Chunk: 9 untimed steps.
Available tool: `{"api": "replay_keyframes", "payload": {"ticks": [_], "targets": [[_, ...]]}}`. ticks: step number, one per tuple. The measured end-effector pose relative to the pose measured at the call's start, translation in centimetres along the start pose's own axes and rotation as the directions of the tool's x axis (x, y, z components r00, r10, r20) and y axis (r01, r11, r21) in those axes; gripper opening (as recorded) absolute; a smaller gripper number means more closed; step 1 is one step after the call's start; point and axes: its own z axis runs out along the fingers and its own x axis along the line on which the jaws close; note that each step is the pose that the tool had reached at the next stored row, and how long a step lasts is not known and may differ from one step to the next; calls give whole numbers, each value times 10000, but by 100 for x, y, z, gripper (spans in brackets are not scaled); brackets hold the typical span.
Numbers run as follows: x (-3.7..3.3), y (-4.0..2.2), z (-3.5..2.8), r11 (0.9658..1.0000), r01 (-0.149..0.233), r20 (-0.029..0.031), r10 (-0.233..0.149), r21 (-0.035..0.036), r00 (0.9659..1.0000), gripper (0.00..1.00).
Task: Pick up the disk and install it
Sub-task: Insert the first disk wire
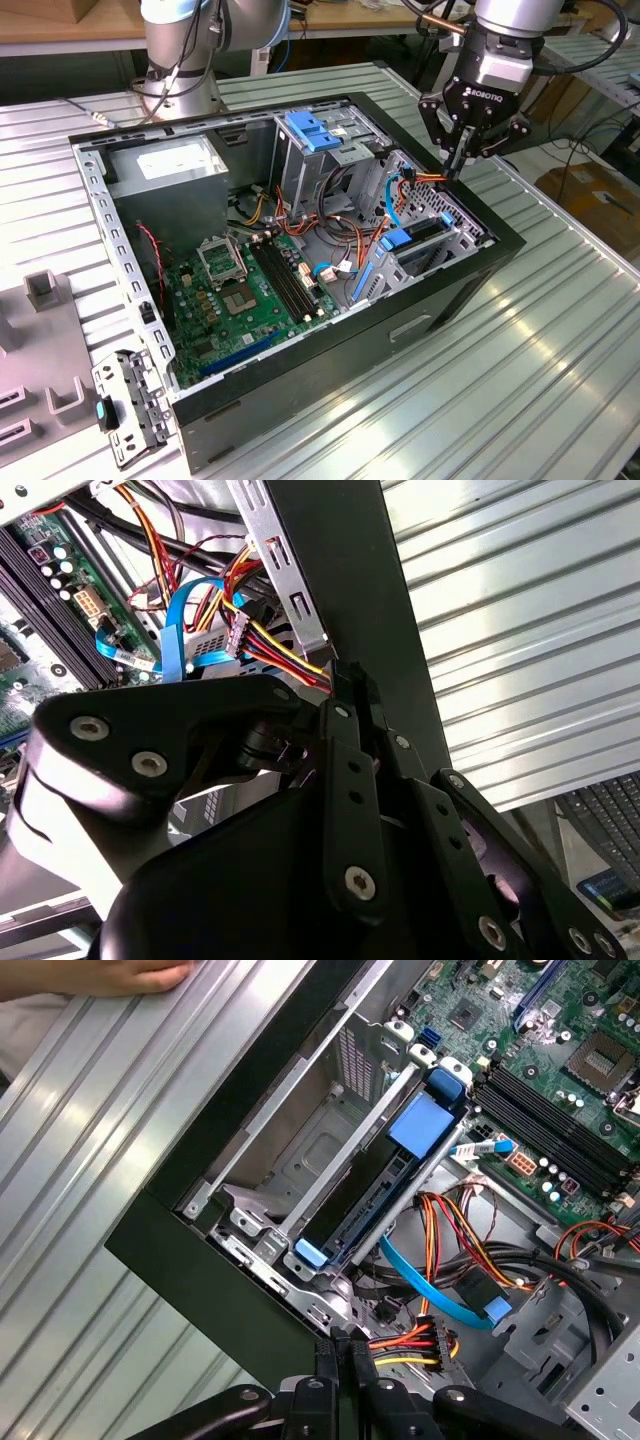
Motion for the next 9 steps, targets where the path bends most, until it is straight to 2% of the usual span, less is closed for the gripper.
{"api": "replay_keyframes", "payload": {"ticks": [1, 2, 3, 4, 5, 6, 7, 9], "targets": [[0, 0, 0, 10000, -15, 1, 15, -2, 10000, 17], [0, 0, 0, 9996, -274, 11, 274, -36, 9996, 17], [0, 0, 0, 9978, -653, 27, 653, -83, 9979, 17], [0, 0, 1, 9961, -874, 35, 874, -111, 9962, 17], [0, 0, 1, 9939, -1093, 42, 1094, -140, 9940, 17], [0, 0, 3, 9891, -1459, 54, 1460, -188, 9893, 17], [-1, 0, 4, 9860, -1653, 59, 1654, -214, 9862, 17], [-7, 17, 5, 9855, -1684, 60, 1686, -218, 9857, 17]]}}
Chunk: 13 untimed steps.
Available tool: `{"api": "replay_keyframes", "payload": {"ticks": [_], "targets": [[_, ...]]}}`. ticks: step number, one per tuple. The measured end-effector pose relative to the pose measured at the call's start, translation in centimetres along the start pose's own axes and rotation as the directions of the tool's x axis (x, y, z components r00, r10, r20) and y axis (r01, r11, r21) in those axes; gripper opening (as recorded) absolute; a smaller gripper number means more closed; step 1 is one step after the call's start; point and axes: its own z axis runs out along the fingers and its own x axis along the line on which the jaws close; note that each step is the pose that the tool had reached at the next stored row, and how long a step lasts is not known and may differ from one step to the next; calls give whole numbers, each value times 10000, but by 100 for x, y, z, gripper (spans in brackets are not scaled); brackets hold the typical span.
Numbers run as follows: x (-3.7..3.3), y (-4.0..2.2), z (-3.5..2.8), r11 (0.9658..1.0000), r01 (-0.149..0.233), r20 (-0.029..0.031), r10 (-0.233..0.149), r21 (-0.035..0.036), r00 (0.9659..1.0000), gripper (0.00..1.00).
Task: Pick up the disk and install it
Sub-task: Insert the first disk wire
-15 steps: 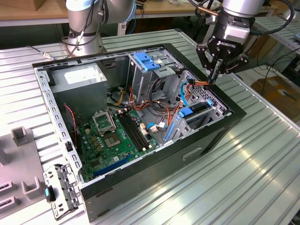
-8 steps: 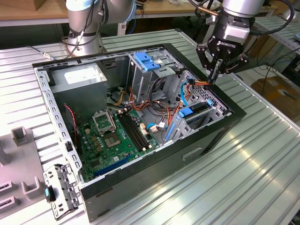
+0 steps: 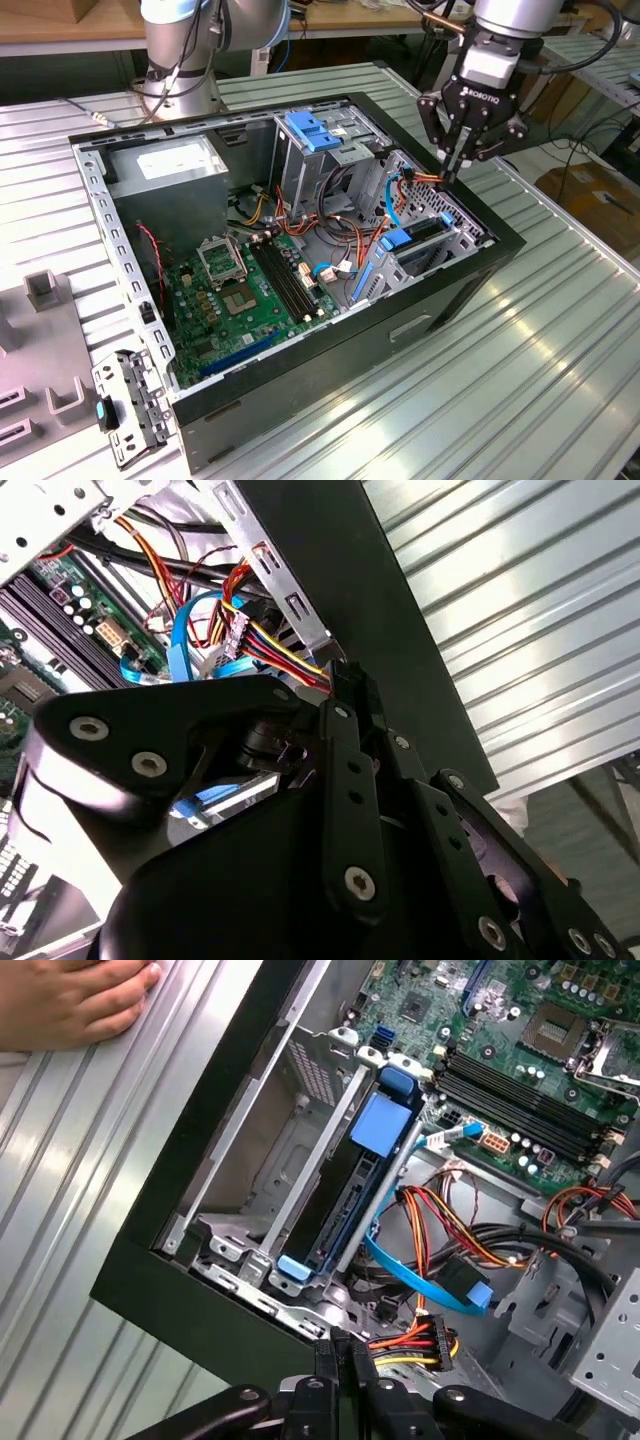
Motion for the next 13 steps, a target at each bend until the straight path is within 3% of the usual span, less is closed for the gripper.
{"api": "replay_keyframes", "payload": {"ticks": [2, 4, 6, 7, 8, 11, 13], "targets": [[-9, 70, 3, 10000, 0, 0, 0, 0, 10000, 17], [-9, 79, 4, 10000, -60, 1, 60, -7, 10000, 17], [-9, 80, 7, 9989, -458, 19, 458, -58, 9989, 17], [-10, 79, 10, 9966, -819, 33, 819, -105, 9966, 17], [-10, 79, 14, 9926, -1207, 47, 1208, -154, 9927, 17], [-11, 79, 24, 9755, -2180, 70, 2183, -285, 9759, 17], [-12, 78, 29, 9586, -2822, 78, 2827, -373, 9592, 17]]}}
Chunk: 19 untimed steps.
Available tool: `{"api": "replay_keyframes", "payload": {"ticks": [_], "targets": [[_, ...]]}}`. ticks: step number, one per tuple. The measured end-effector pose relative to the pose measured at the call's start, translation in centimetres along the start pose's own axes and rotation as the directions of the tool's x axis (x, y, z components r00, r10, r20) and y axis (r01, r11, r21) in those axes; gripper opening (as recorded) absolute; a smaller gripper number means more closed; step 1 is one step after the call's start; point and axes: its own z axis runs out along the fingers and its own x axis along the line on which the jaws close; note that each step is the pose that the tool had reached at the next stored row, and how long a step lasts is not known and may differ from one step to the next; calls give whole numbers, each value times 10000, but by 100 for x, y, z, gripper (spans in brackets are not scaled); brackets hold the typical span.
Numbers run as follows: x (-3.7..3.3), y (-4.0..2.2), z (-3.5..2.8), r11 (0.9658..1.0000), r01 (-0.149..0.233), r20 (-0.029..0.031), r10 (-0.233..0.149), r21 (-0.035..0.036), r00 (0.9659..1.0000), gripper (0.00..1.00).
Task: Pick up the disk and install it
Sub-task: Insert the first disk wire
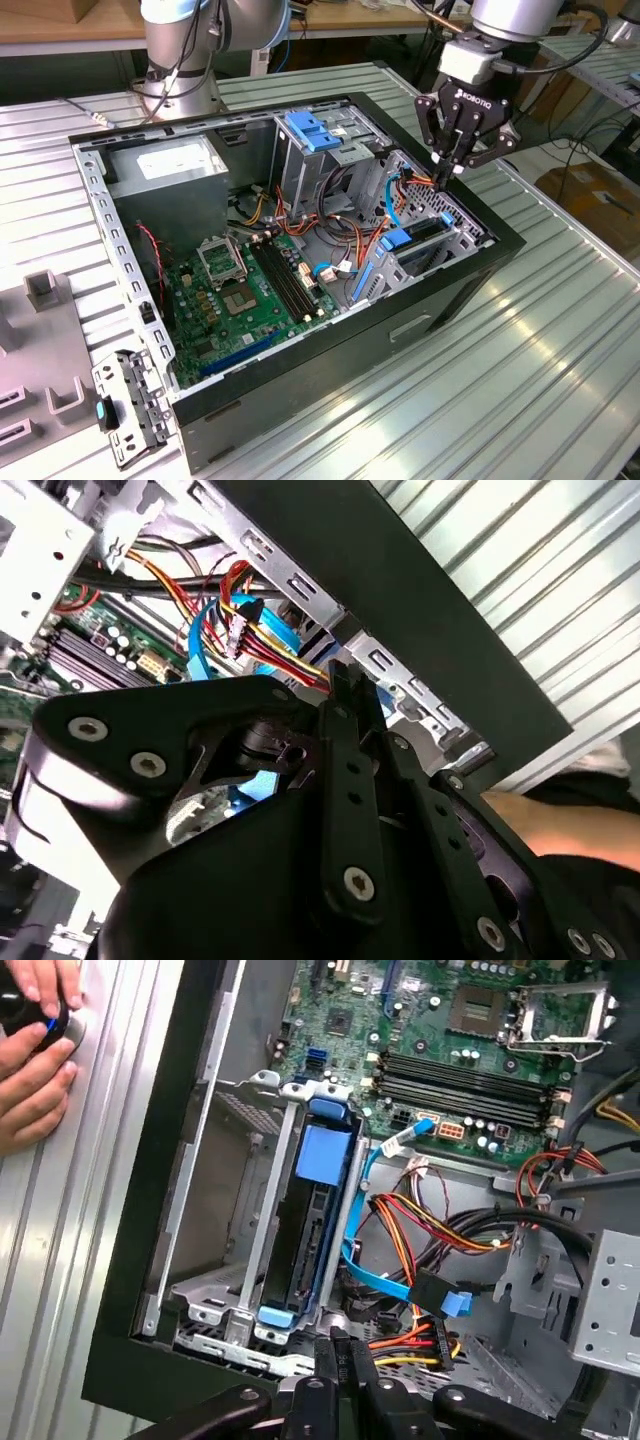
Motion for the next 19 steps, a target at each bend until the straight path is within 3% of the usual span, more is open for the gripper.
{"api": "replay_keyframes", "payload": {"ticks": [1, 3, 6, 8, 11, 14, 15, 16, 17, 18, 19], "targets": [[0, 0, 3, 9992, -402, 19, 403, -51, 9992, 17], [-1, 0, 6, 9940, -1086, 43, 1087, -139, 9941, 17], [-1, 0, 9, 9869, -1602, 59, 1604, -207, 9870, 17], [-1, 0, 10, 9792, -2010, 68, 2012, -262, 9795, 17], [-2, 0, 12, 9606, -2756, 79, 2760, -364, 9611, 17], [-1, -1, 12, 9593, -2798, 80, 2803, -370, 9599, 17], [-1, -1, 16, 9550, -2941, 82, 2946, -391, 9556, 17], [-3, -1, 29, 9345, -3527, 84, 3535, -473, 9354, 17], [-6, -1, 41, 9245, -3777, 84, 3786, -509, 9255, 17], [-3, 8, 46, 9245, -3777, 94, 3787, -512, 9255, 17], [34, 38, 59, 9249, -3764, 182, 3778, -528, 9257, 17]]}}
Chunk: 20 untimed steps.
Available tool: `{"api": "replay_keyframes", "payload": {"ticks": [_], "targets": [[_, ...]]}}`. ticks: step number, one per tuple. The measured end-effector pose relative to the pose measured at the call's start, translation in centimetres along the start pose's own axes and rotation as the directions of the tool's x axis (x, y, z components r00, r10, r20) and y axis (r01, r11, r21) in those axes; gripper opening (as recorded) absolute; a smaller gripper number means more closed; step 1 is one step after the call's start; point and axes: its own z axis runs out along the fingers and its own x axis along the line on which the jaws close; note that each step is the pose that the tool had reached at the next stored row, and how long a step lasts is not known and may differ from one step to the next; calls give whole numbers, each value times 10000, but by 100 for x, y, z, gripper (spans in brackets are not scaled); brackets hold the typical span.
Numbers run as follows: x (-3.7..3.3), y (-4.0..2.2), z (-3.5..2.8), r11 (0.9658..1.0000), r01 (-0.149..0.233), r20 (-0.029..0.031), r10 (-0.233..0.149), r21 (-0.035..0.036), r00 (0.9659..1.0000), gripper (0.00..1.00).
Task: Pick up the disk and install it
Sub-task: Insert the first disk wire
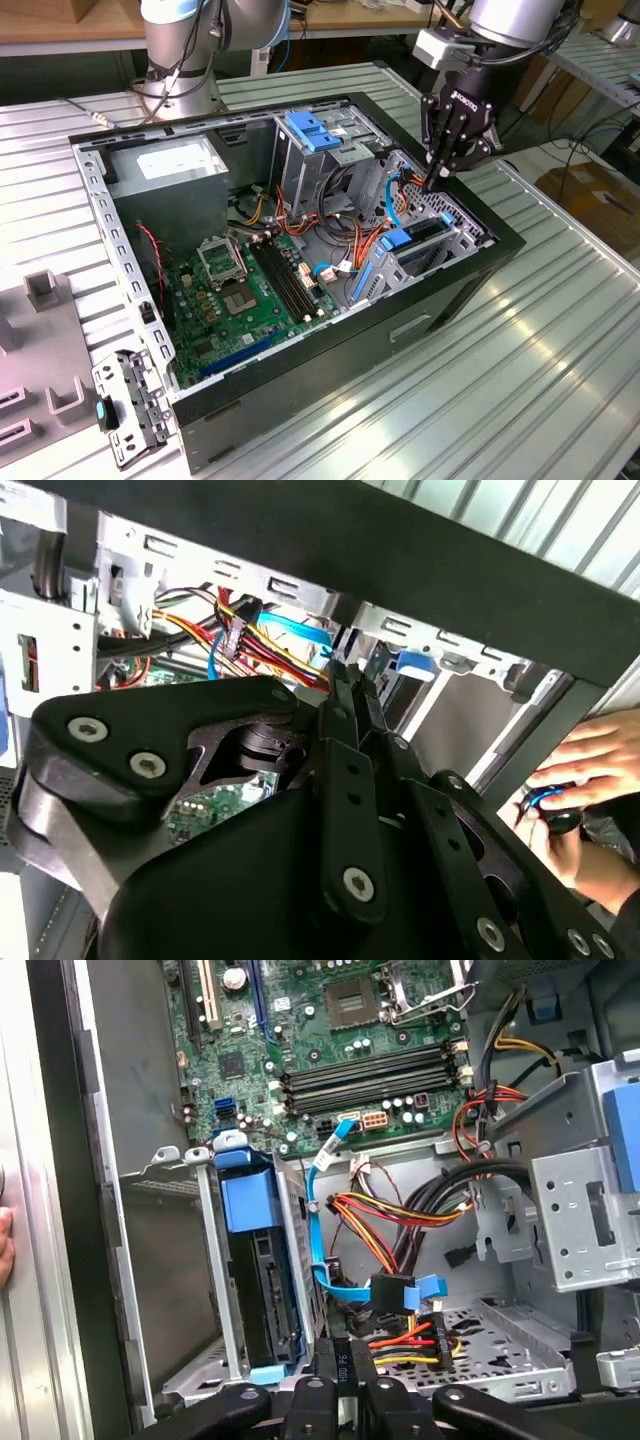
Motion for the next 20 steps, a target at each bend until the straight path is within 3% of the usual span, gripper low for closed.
{"api": "replay_keyframes", "payload": {"ticks": [2, 5, 7, 11, 12, 14, 16, 20], "targets": [[78, 19, 23, 10000, 84, 50, -84, 0, 10000, 17], [96, 33, 43, 9985, 546, 31, -546, 51, 9985, 17], [98, 48, 60, 9946, 1030, 7, -1030, 105, 9947, 17], [120, 129, 79, 9937, 1112, 1, -1112, 114, 9938, 17], [128, 129, 83, 9937, 1114, -2, -1114, 114, 9938, 17], [228, 109, 122, 9935, 1131, 83, -1132, 114, 9935, 17], [289, 99, 146, 9931, 1167, 125, -1169, 122, 9931, 17], [290, 99, 160, 9895, 1431, 117, -1434, 223, 9896, 17]]}}
